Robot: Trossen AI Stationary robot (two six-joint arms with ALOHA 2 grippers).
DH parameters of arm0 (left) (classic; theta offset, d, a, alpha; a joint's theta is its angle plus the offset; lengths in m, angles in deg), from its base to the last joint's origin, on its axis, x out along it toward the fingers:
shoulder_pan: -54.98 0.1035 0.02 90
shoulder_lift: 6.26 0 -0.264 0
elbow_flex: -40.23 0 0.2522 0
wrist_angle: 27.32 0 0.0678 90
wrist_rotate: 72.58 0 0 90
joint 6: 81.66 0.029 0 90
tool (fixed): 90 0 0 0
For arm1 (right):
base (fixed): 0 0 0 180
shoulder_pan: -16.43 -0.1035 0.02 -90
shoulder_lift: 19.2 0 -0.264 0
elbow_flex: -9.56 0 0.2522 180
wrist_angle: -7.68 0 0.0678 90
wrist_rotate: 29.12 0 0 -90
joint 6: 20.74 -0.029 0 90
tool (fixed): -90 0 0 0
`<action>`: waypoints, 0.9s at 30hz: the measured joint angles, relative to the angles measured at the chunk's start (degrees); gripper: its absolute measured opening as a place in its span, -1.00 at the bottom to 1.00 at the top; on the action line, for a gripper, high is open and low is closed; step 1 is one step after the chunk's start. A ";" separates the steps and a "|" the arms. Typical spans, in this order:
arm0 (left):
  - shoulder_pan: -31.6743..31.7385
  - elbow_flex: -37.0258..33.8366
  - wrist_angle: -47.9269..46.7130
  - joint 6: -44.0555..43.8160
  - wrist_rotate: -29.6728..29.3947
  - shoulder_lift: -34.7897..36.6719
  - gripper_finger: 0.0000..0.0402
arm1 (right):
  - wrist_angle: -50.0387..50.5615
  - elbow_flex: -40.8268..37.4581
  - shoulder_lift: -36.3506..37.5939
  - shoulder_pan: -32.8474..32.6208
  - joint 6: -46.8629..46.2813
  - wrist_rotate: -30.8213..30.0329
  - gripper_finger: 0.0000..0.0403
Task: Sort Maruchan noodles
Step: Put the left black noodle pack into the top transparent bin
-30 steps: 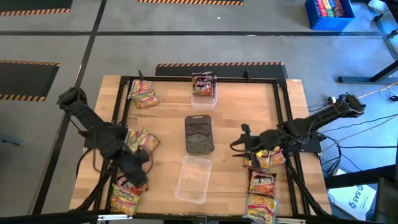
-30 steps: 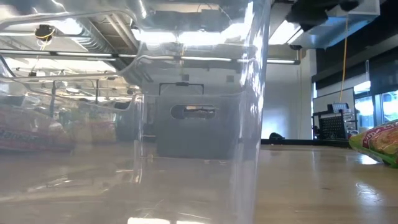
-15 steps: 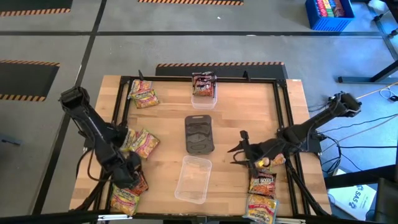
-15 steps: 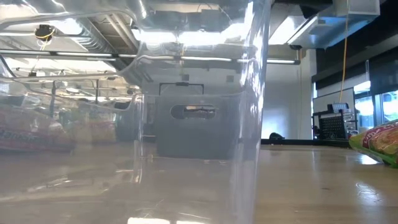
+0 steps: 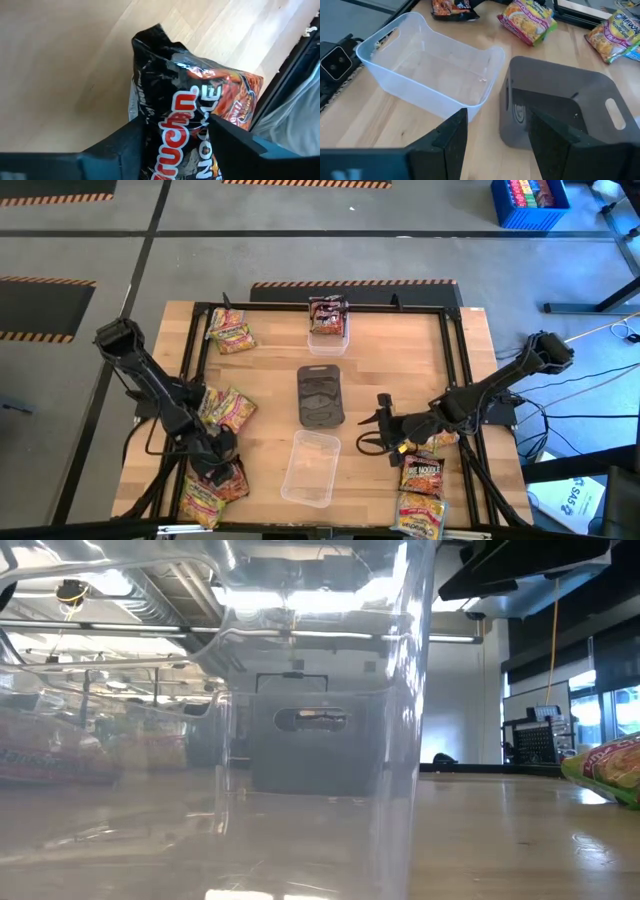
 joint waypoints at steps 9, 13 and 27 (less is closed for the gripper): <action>0.02 -0.13 1.33 9.41 -10.84 -0.11 -0.35 | -0.10 0.00 0.00 0.00 -0.04 -0.04 -0.10; 0.02 -0.22 2.21 13.58 -15.91 -0.21 -0.45 | -0.10 0.00 0.00 0.00 -0.04 -0.04 -0.10; 0.04 -0.35 4.32 21.56 -23.99 -0.28 -0.70 | -1.22 0.00 0.00 0.00 0.25 -0.04 -0.10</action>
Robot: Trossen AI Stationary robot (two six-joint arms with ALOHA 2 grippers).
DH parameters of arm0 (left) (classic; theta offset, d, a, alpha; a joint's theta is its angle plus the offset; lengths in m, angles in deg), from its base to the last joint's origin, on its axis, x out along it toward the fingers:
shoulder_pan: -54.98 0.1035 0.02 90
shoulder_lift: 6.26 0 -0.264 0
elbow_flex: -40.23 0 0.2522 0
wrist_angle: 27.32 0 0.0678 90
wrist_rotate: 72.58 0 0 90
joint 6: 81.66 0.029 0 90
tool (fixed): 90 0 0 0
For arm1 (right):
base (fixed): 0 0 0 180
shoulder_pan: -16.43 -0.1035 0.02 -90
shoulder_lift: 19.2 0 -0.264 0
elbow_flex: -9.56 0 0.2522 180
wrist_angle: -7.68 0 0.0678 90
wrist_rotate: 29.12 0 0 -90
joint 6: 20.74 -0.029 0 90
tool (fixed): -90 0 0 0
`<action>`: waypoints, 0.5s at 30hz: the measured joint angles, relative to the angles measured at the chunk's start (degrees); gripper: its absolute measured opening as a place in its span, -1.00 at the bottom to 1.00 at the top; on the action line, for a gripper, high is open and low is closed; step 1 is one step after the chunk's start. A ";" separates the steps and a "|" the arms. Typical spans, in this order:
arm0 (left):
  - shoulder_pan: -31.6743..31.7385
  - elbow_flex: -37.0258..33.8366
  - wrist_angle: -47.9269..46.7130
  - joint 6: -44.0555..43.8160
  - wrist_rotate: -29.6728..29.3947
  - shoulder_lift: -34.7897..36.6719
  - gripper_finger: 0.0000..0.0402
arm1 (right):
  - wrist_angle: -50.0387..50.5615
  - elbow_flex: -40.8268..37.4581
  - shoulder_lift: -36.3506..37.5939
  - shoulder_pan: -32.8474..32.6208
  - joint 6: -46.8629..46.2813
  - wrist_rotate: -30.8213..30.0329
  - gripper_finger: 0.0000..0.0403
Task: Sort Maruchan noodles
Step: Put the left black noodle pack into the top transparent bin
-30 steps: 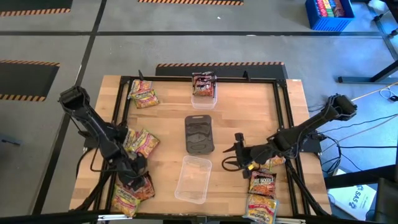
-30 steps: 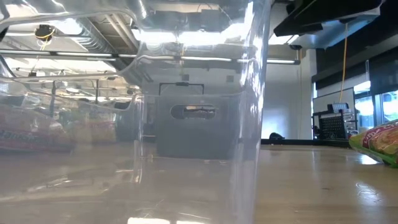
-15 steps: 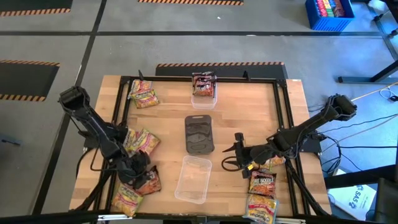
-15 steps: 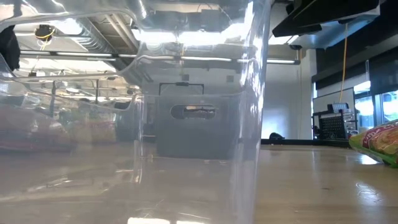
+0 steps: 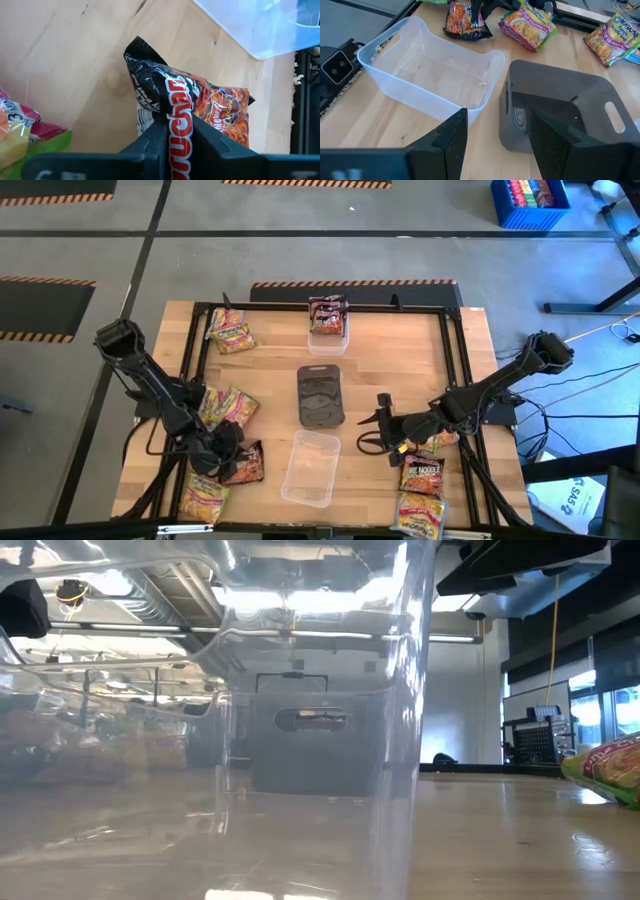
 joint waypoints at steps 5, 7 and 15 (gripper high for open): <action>-0.01 0.00 0.25 1.43 -0.98 0.00 -0.81 | -0.93 0.00 0.00 0.00 0.24 0.00 -0.10; -0.02 0.00 0.27 1.98 -1.31 0.00 -0.85 | -0.99 0.00 0.00 0.00 0.24 0.00 -0.10; -0.04 0.07 0.47 2.97 -1.87 0.02 -0.97 | -0.98 0.00 0.00 0.00 0.25 0.02 -0.10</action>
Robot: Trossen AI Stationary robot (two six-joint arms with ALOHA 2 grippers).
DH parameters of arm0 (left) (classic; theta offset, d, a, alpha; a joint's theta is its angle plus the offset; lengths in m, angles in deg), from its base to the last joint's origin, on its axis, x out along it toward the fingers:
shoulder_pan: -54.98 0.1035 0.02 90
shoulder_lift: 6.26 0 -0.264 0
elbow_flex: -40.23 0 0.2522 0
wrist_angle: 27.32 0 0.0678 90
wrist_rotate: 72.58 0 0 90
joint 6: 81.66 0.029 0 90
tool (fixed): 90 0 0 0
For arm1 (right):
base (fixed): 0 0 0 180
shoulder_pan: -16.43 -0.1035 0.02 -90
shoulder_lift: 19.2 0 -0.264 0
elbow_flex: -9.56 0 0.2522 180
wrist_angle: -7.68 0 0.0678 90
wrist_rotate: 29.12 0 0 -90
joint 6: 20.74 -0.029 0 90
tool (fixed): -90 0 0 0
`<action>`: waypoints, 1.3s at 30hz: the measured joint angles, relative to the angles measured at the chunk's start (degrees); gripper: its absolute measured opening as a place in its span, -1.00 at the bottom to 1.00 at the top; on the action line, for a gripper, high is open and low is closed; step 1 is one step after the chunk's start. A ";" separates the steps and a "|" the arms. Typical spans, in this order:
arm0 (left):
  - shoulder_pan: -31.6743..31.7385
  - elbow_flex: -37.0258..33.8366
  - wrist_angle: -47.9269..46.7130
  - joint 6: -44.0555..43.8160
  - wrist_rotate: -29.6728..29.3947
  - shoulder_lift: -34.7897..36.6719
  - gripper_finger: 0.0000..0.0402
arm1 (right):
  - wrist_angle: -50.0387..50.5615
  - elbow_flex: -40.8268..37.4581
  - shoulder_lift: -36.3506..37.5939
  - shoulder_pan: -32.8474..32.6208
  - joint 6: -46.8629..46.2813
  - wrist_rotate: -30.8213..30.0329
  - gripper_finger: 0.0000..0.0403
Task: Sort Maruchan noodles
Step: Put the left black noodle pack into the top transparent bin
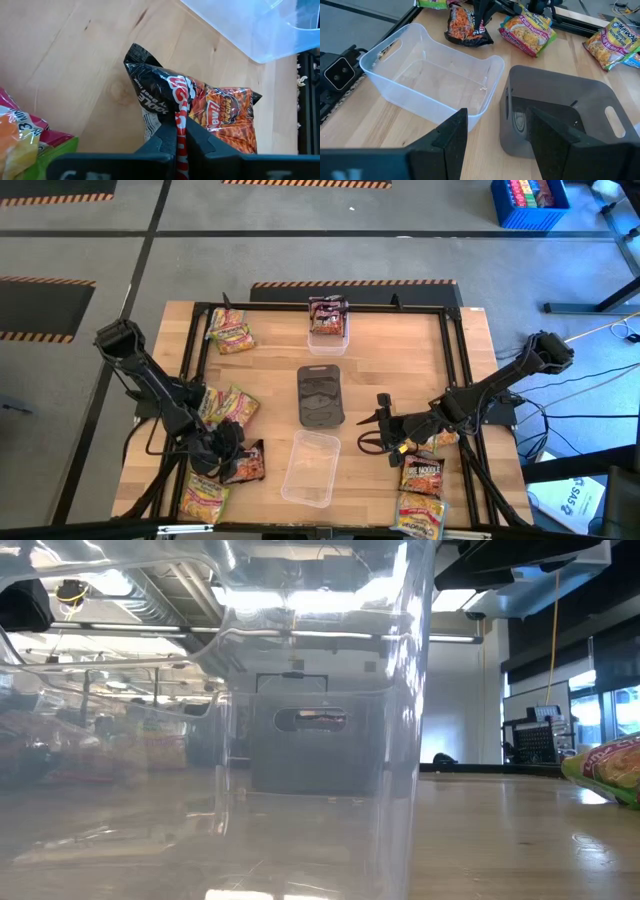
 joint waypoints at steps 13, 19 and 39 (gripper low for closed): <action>0.00 6.88 -0.86 11.64 -4.42 -0.02 -0.99 | -0.81 0.00 0.02 0.00 -0.08 0.15 -0.10; 0.17 10.34 -4.21 17.46 -10.23 0.00 -0.99 | -0.81 0.00 0.02 0.00 -1.05 0.17 -0.10; 8.92 20.48 -0.85 52.80 -38.53 -0.26 -0.99 | -11.90 0.02 -0.31 5.05 -4.81 -6.81 0.31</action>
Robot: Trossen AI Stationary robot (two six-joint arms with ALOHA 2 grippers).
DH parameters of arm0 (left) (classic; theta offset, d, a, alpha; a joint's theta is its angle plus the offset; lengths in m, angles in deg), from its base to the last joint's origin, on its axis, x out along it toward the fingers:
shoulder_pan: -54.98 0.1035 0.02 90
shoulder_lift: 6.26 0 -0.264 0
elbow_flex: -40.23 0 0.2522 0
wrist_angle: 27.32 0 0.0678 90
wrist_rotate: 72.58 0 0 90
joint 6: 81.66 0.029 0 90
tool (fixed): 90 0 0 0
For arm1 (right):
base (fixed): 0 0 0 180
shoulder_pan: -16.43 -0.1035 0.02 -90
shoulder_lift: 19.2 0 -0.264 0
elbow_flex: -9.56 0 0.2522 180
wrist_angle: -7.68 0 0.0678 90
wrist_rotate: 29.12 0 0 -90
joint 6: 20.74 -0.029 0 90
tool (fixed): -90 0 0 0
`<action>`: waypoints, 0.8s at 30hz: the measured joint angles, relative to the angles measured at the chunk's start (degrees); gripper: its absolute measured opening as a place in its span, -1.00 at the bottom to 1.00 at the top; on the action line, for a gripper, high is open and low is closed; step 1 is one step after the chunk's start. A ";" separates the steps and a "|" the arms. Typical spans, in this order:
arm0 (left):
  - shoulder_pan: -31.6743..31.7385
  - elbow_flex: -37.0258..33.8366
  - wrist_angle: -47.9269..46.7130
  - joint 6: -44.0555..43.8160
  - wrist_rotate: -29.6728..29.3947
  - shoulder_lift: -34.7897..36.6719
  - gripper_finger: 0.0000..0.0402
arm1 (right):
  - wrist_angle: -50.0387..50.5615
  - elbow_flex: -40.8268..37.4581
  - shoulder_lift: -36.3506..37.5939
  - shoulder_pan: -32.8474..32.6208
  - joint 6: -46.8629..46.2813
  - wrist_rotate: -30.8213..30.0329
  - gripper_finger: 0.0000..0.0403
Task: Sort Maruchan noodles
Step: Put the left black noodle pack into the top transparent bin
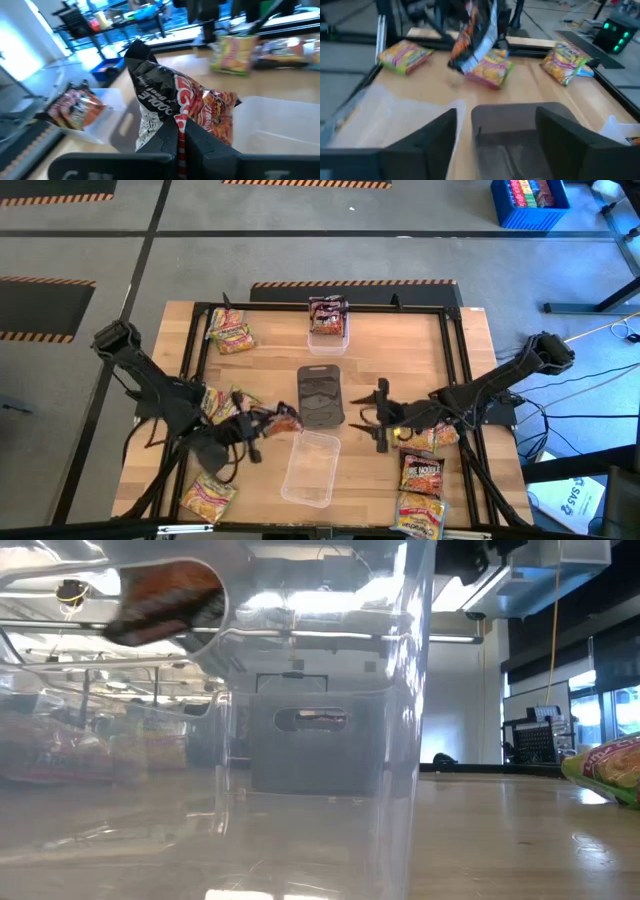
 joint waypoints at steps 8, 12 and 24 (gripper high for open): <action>11.66 0.02 16.79 19.31 9.39 -2.79 -0.99 | -7.91 0.00 -6.11 10.16 -2.90 10.27 0.72; 16.08 0.04 22.74 24.90 15.06 -3.59 -0.99 | -12.96 0.00 -8.92 13.67 -2.96 16.29 0.74; 23.54 0.04 23.93 26.54 22.27 -3.57 -0.99 | -16.80 0.00 -9.57 16.11 -3.20 20.02 0.64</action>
